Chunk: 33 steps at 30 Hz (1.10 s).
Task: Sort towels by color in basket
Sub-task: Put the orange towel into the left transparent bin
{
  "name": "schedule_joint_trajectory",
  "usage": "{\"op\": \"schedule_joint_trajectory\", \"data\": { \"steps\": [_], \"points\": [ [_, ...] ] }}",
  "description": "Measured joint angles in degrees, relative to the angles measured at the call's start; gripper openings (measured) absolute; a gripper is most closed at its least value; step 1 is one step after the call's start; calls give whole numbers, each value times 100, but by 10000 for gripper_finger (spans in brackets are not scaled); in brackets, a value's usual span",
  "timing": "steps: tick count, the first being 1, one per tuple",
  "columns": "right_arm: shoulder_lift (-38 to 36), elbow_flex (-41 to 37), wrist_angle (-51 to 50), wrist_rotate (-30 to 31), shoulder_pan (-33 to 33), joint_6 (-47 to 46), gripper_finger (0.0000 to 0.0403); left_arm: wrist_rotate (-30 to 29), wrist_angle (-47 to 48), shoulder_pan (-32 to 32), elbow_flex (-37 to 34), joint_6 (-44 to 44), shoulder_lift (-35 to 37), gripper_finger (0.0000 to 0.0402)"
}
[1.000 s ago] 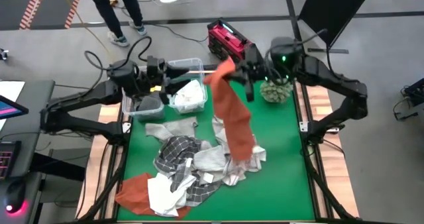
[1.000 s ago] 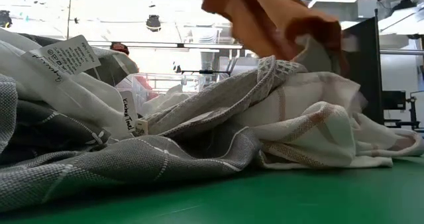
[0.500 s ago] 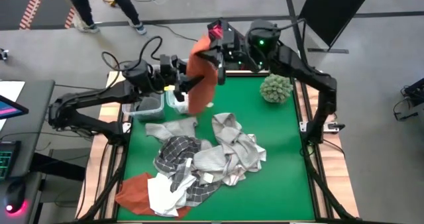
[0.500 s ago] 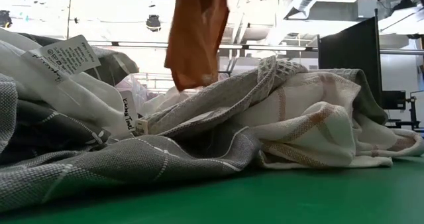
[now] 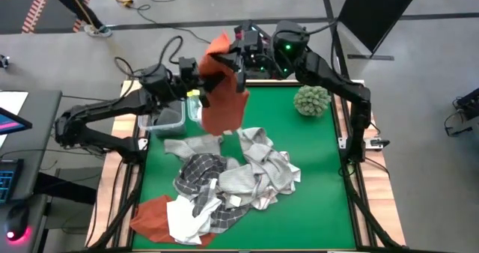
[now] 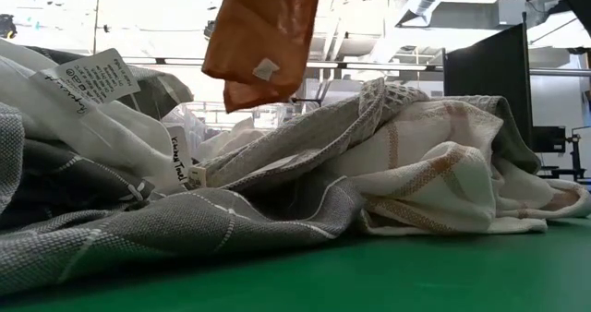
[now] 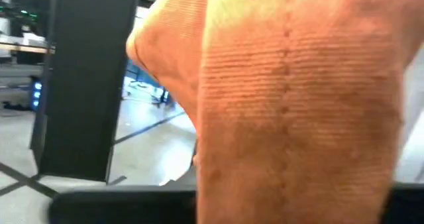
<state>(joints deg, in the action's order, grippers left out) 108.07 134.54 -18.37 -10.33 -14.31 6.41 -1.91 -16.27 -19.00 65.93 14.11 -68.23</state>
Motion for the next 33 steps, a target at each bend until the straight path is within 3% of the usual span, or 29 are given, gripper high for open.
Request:
{"op": "schedule_joint_trajectory", "data": {
  "steps": [4, 8, 15, 20, 23, 30, 33],
  "points": [
    [-66, -2, -511, -9, -58, 49, 81, 13, 388, -291, 0, 141, 390, 6],
    [-245, -2, -1187, -9, -195, -114, 148, 16, 1109, -570, 0, 155, 872, 3],
    [-530, -2, -2851, -9, -432, -229, 258, -158, 2994, -1104, 0, 151, 1743, 2],
    [-530, -51, -3681, 58, -522, -354, 272, -550, 3388, -1486, 0, -115, 2115, 2],
    [-518, -276, -3887, 415, -424, -343, 273, -954, 3248, -1709, 0, -587, 2213, 1],
    [-488, -1245, -3762, 533, -10, -365, 273, -2070, 3147, -2132, 0, -2274, 2195, 1],
    [-503, -1600, -3533, 535, 199, -501, 273, -2229, 3426, -2245, 0, -2728, 2144, 1]
  ]
}}
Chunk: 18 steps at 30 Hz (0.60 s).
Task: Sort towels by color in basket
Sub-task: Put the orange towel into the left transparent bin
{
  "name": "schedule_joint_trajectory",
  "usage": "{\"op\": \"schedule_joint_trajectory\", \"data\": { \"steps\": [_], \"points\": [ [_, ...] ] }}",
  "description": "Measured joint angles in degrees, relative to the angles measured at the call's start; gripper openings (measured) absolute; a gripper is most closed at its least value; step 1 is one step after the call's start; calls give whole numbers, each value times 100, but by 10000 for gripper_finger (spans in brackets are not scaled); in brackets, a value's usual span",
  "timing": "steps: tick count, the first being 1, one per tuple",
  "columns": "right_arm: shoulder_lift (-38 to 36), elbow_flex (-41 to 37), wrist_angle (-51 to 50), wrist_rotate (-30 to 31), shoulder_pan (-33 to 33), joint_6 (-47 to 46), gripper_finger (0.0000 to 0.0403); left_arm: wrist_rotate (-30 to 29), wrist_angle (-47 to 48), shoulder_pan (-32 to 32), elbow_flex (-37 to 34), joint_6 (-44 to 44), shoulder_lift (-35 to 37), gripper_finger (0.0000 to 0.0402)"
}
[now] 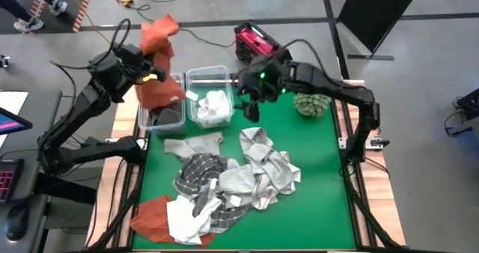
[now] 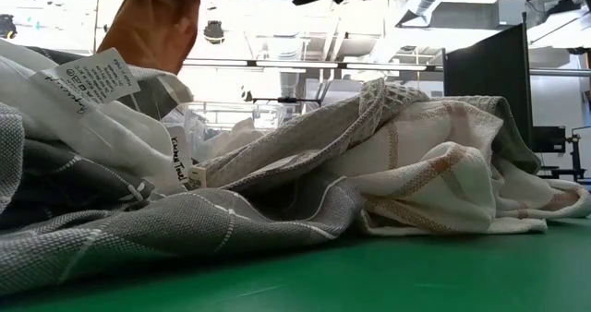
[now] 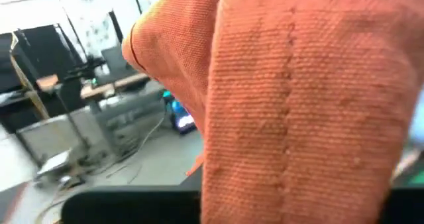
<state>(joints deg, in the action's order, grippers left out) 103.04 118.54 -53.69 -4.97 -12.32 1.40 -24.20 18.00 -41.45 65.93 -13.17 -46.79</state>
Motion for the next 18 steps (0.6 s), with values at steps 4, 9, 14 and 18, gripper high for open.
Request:
{"op": "schedule_joint_trajectory", "data": {
  "steps": [4, 9, 14, 18],
  "points": [
    [17, -178, -10, 140, 233, -65, 273, 17, 1221, 19, 0, 405, 31, 1],
    [-37, -181, -235, 375, 384, -100, 273, -493, 3039, 89, -4, 1498, 25, 1],
    [-121, -178, -322, 407, 317, -98, 273, -1602, 3374, 213, 45, 1678, 193, 1],
    [-146, -179, -342, 407, 200, -100, 273, -2376, 3532, 227, 424, 1629, 195, 1]
  ]
}}
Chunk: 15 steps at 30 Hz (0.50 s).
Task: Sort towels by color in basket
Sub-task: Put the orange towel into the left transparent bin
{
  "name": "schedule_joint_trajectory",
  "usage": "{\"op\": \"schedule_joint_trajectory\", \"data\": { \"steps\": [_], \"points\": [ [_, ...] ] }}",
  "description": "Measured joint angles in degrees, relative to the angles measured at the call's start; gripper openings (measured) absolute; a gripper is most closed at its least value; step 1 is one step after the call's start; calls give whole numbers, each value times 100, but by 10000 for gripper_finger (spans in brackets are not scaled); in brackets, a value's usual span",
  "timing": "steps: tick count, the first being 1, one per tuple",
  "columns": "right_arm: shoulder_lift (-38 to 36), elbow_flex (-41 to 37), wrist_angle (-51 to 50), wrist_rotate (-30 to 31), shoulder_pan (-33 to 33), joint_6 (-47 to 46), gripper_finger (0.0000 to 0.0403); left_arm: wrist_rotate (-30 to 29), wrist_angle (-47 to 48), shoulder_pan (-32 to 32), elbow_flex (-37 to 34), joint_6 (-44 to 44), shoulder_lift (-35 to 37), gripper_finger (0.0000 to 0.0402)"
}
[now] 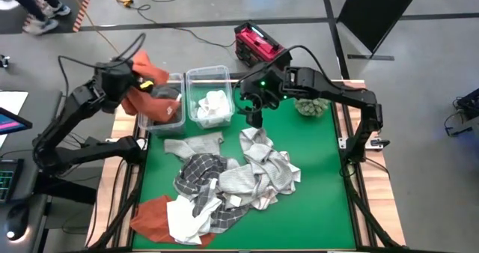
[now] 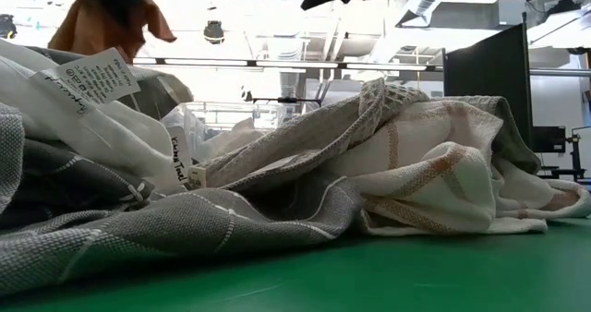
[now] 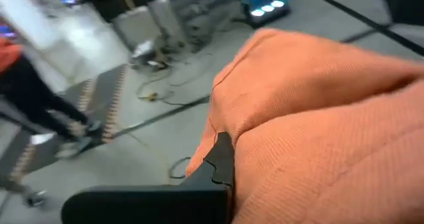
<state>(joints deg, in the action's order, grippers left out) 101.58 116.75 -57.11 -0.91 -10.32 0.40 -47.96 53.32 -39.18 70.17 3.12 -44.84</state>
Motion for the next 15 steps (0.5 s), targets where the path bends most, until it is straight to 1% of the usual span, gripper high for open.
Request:
{"op": "schedule_joint_trajectory", "data": {
  "steps": [3, 4, 5, 7, 9, 13, 15],
  "points": [
    [-17, 1, 30, 2, -40, 0, 273, -240, -87, -2, 141, -84, -9, 1],
    [-17, 0, 33, 2, -48, -1, 273, -191, -171, -2, 143, -29, -9, 1],
    [-17, 1, 41, 2, -55, 0, 273, -15, -293, -2, 125, 95, -9, 1],
    [-17, 0, 109, 2, -50, 0, 273, 659, -656, -2, -12, 332, -9, 1],
    [-17, 0, 236, 2, -25, 0, 273, 1347, -1107, -2, -302, 390, -11, 0],
    [-17, 2, 467, 0, -2, 2, 273, 2807, -2441, 2, -1074, 701, -120, 0],
    [-17, 0, 460, 0, 23, 5, 273, 3192, -3075, 2, -1450, 852, -199, 0]
  ]
}}
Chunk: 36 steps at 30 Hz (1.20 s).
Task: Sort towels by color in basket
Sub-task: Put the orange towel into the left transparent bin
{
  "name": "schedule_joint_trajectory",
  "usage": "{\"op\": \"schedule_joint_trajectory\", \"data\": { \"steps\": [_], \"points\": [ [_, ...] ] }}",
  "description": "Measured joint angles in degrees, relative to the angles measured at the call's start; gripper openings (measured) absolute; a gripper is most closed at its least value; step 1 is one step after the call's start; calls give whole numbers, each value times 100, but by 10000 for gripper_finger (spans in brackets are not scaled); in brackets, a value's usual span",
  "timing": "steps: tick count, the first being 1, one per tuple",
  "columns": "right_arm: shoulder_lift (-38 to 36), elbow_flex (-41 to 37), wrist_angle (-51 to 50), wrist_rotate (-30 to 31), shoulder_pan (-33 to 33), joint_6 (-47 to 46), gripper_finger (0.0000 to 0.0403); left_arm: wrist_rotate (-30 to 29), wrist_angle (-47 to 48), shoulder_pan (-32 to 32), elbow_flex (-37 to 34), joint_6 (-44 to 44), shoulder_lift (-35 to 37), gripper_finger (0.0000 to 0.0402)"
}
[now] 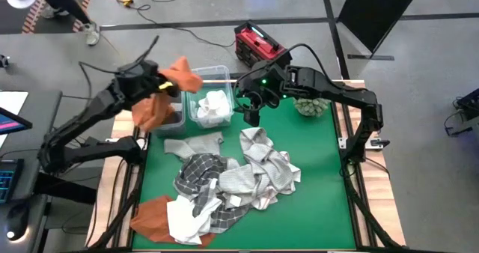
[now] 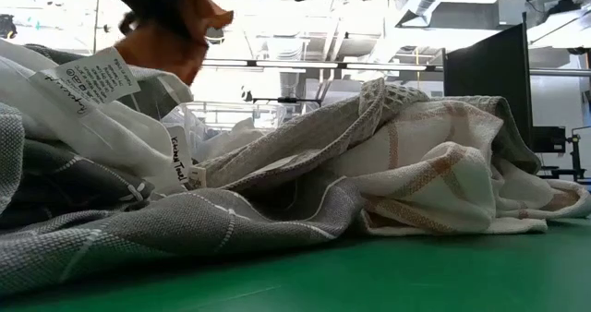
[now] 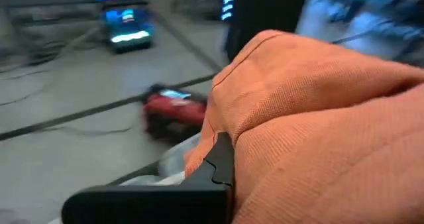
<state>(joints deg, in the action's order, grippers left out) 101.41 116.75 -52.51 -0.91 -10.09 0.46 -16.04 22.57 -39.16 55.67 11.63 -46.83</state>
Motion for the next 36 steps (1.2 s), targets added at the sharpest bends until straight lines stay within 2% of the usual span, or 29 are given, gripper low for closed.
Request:
{"op": "schedule_joint_trajectory", "data": {
  "steps": [7, 11, 13, 16, 20, 24, 31, 36],
  "points": [
    [0, 2, -136, -2, 124, 24, 273, 766, -2855, -49, -978, -62, -164, 0],
    [-1, 2, -153, -4, 268, 68, 273, 820, -3218, -213, -1099, -161, -172, 0],
    [-27, 0, -220, -7, 331, 91, 273, 614, -2802, -282, -1103, -210, -122, 0],
    [-128, 0, -384, -5, 415, 82, 273, -43, -1640, -293, -1105, -103, 58, 0],
    [-350, -2, -662, 114, 462, 5, 273, -774, 37, -293, -1105, 381, 252, 0],
    [-545, -2, -765, 127, 434, -4, 273, -1342, 1137, -293, -1105, 784, 222, 0],
    [-624, 0, -802, 131, 357, -3, 273, -1120, 2519, -293, -1105, 1519, -395, 0],
    [-577, 0, -867, 133, 413, -64, 273, -1116, 2868, -293, -1105, 1639, -1064, 14]
  ]
}}
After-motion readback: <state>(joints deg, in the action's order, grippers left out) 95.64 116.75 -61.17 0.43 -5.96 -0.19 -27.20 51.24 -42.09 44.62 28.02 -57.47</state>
